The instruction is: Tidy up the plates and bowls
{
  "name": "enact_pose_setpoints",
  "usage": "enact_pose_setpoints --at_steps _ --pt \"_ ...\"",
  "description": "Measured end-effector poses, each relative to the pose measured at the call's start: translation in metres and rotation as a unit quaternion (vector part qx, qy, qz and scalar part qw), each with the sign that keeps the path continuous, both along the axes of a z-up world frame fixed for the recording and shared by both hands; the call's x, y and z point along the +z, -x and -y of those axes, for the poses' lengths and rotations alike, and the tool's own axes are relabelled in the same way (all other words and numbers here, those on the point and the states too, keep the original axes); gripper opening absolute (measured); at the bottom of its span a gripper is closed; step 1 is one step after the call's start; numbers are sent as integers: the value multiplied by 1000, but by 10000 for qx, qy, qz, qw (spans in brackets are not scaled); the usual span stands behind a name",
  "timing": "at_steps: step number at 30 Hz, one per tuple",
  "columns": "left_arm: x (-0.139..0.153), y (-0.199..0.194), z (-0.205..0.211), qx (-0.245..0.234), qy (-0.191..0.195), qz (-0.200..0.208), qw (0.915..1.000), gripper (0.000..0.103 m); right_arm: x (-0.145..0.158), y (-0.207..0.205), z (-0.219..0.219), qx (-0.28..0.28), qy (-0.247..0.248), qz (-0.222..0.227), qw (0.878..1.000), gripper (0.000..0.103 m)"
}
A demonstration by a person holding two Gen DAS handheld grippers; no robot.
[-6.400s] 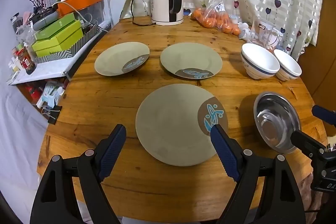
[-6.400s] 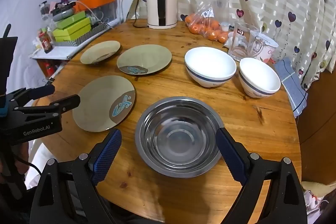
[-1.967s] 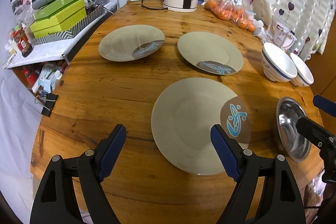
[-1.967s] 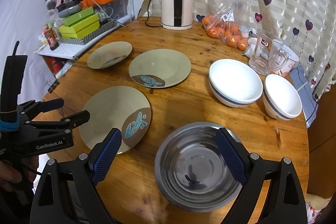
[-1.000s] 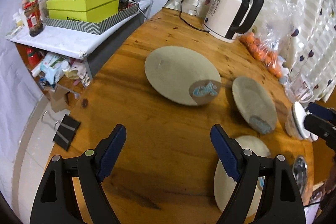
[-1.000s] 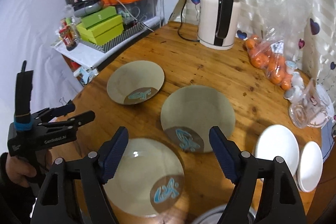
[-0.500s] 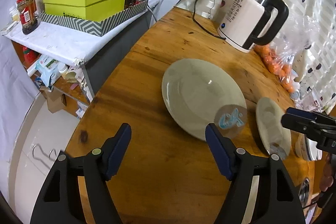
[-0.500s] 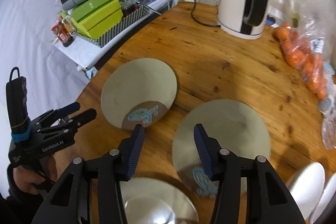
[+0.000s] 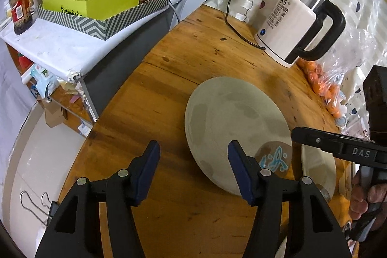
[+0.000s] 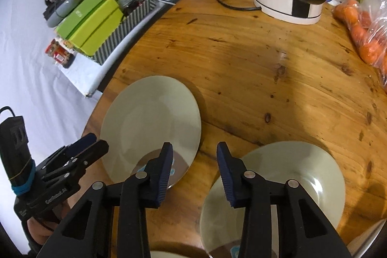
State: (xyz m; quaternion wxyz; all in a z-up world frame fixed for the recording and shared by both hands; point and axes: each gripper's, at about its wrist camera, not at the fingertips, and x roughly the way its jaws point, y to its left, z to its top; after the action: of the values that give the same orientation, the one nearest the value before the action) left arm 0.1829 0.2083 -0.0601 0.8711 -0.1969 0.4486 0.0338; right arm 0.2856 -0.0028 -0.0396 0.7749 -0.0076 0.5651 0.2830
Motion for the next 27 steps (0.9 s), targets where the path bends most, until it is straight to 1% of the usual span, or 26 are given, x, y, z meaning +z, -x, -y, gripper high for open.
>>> enact_pose_setpoints --at_steps 2,4,7,11,12,13,21,27 --pt "-1 -2 0 -26 5 12 10000 59 -6 -5 -2 -20 -9 -65 10000 33" --pt "-2 -4 1 -52 -10 -15 10000 51 -10 -8 -2 -33 -18 -108 9999 31" --pt "-5 -8 2 -97 22 -58 9999 46 -15 -11 -4 -16 -30 -190 9998 26" --pt "-7 -11 4 -168 17 -44 9998 38 -18 -12 -7 21 -107 -228 9997 25" --pt "-7 -12 5 -198 29 -49 9998 33 -18 -13 -8 44 -128 -231 9996 23" --pt "-8 -13 7 -237 41 -57 9997 30 -18 -12 -9 66 -155 -239 9996 19" --pt "-7 -10 6 -205 33 -55 9998 29 -17 -13 -11 60 -120 -199 9997 19" --pt "1 -4 7 -199 23 -4 9998 29 -10 -8 -11 47 -144 -182 9997 19"
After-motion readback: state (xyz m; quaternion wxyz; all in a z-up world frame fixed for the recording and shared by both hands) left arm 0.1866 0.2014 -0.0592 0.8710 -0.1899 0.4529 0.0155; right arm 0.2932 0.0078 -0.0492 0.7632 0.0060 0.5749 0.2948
